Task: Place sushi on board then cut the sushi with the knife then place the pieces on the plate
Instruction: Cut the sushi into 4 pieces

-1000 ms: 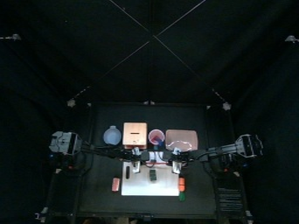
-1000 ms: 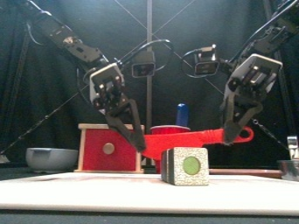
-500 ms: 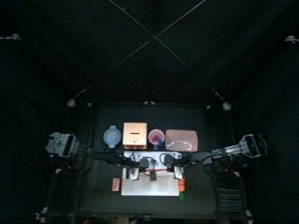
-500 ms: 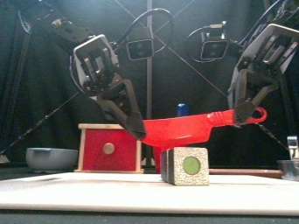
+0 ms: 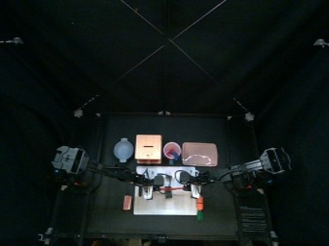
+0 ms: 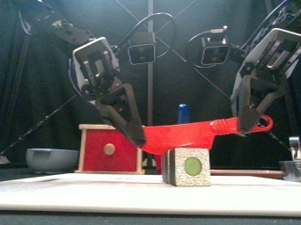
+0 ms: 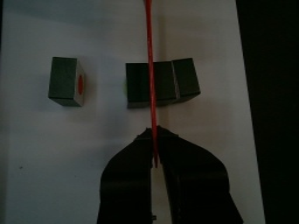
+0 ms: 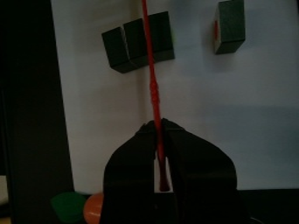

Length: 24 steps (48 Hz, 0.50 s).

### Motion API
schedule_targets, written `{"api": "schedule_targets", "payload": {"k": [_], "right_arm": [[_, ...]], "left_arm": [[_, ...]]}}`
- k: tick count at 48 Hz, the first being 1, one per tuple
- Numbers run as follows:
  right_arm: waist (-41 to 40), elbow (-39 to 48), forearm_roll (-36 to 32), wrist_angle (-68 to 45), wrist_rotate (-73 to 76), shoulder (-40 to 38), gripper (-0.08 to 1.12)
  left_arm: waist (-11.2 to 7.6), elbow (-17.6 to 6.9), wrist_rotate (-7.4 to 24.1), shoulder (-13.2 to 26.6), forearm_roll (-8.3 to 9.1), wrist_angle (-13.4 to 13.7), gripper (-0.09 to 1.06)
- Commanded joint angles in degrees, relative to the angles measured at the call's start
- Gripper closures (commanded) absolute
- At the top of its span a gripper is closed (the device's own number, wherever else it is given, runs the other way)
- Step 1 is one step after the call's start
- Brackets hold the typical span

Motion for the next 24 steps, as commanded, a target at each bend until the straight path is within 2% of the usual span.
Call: {"api": "schedule_targets", "payload": {"k": [1,11,24], "right_arm": [[0.09,-0.7,0.26,-0.18,0.09,-0.18,0.63],[0.09,0.0,0.53,-1.49,0.09,2.64,0.63],[0.09,0.26,1.05,-3.6,0.09,4.39,0.63]], "left_arm": [[-0.18,-1.23,-0.09,0.35,-0.18,0.0,0.53],[0.18,-1.49,-0.09,2.29,-0.18,-0.09,0.53],[0.26,-1.49,-0.09,2.72,-0.09,-0.09,0.53]]}}
